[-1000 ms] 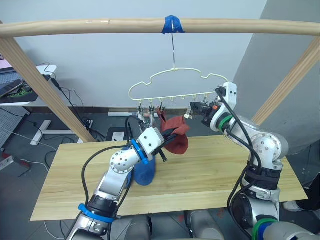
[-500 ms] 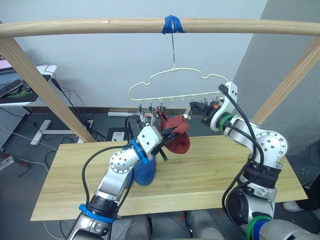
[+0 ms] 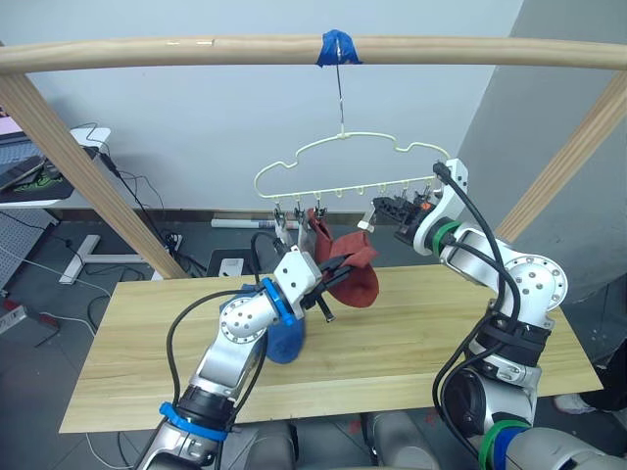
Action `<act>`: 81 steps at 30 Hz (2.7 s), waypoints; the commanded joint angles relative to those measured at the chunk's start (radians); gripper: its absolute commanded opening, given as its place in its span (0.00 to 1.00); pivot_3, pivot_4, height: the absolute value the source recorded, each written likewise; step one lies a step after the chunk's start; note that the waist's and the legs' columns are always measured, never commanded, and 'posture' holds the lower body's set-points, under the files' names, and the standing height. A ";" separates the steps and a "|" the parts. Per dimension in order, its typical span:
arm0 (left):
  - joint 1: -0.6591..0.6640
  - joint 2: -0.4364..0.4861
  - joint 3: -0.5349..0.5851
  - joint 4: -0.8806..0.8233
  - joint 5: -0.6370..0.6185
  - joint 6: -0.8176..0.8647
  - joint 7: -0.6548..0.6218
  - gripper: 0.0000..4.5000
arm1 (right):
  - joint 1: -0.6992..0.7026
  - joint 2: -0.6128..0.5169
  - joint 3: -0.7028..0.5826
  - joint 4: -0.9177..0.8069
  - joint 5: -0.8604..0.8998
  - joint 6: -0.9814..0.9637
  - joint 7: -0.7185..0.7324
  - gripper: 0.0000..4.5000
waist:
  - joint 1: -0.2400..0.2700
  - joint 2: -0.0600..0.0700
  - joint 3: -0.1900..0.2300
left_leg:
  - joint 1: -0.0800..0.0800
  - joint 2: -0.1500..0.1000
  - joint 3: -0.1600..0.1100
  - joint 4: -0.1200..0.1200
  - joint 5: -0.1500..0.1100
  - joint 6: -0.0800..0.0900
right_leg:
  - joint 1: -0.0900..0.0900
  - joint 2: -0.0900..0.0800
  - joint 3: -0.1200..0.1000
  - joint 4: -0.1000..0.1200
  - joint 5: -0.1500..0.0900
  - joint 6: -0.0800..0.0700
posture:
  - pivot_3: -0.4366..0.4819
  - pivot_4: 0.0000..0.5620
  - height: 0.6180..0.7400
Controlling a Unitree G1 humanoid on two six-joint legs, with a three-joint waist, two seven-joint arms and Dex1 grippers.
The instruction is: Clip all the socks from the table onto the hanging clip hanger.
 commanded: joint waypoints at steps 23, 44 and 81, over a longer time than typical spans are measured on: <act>-0.073 -0.015 0.009 0.034 -0.001 -0.038 0.028 0.01 | 0.003 -0.028 0.014 -0.020 0.090 0.020 -0.025 0.00 | -0.001 0.000 0.000 | 0.000 0.000 0.000 0.000 0.000 0.000 | 0.000 0.000 0.000 0.000 -0.001 -0.002 | 0.31 0.26 1.00; -0.091 -0.014 -0.003 0.059 0.004 -0.071 0.016 0.00 | 0.036 -0.116 0.039 -0.043 0.116 -0.002 0.023 0.99 | 0.001 0.000 0.000 | 0.000 0.000 0.000 -0.001 0.000 0.000 | -0.001 0.000 0.000 -0.001 -0.001 -0.002 | 0.31 0.25 1.00; 0.126 0.321 0.314 -0.430 -0.619 0.548 -0.197 1.00 | 0.422 -0.308 0.536 -0.320 -0.456 -0.710 0.177 0.74 | -0.010 -0.004 0.005 | -0.001 0.002 0.002 -0.005 -0.001 0.001 | -0.005 0.000 0.001 -0.001 -0.005 -0.007 | 0.35 0.28 1.00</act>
